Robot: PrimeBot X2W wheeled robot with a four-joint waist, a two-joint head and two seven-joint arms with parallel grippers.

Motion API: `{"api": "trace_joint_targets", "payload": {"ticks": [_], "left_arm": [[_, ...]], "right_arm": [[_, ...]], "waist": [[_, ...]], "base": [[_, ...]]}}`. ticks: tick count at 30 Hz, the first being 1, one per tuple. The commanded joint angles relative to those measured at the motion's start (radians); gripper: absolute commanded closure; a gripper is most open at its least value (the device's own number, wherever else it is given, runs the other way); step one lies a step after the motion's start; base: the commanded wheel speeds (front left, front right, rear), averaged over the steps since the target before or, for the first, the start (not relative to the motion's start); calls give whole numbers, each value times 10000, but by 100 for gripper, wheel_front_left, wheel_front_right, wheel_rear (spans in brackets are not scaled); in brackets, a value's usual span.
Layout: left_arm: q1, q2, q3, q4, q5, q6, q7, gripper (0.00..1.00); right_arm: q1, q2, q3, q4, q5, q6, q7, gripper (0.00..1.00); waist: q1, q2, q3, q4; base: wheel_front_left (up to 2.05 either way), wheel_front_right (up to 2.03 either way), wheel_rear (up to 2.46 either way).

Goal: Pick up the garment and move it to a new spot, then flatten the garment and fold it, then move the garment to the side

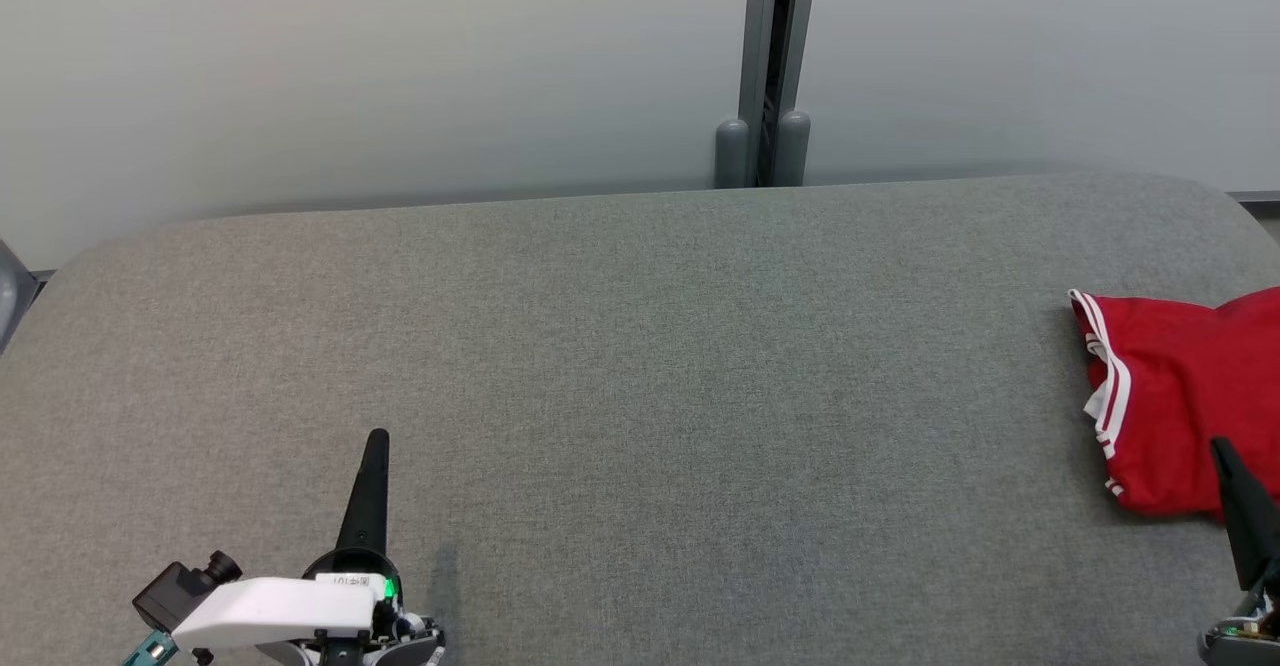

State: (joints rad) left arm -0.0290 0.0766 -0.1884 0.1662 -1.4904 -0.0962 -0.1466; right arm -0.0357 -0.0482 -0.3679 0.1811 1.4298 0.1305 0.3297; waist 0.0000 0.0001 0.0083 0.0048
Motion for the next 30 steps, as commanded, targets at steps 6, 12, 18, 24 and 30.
{"api": "trace_joint_targets", "payload": {"ticks": [6,12,18,24,30], "left_arm": [[-234,-83,70,-1,-497,-173,25,100],[-250,-136,83,23,-857,-256,41,100],[-257,-216,98,49,-1188,-333,61,100],[-245,-273,109,63,-1428,-382,64,100],[-228,-271,105,62,-1431,-382,64,100]], "right_arm": [[-170,-49,-164,66,629,4,204,100],[-177,-45,-282,108,1062,4,329,100],[-189,-41,-363,143,1467,4,422,100],[-181,-38,-430,181,1768,4,509,100],[-154,-38,-424,181,1769,4,483,100]], "waist": [[0,-1,-13,-14],[0,-1,-24,-26],[0,-1,-35,-38],[0,-1,-44,-48],[0,-1,-44,-48]], "base": [[0,0,0],[0,0,0],[0,0,0],[0,0,0],[0,0,0]]}}
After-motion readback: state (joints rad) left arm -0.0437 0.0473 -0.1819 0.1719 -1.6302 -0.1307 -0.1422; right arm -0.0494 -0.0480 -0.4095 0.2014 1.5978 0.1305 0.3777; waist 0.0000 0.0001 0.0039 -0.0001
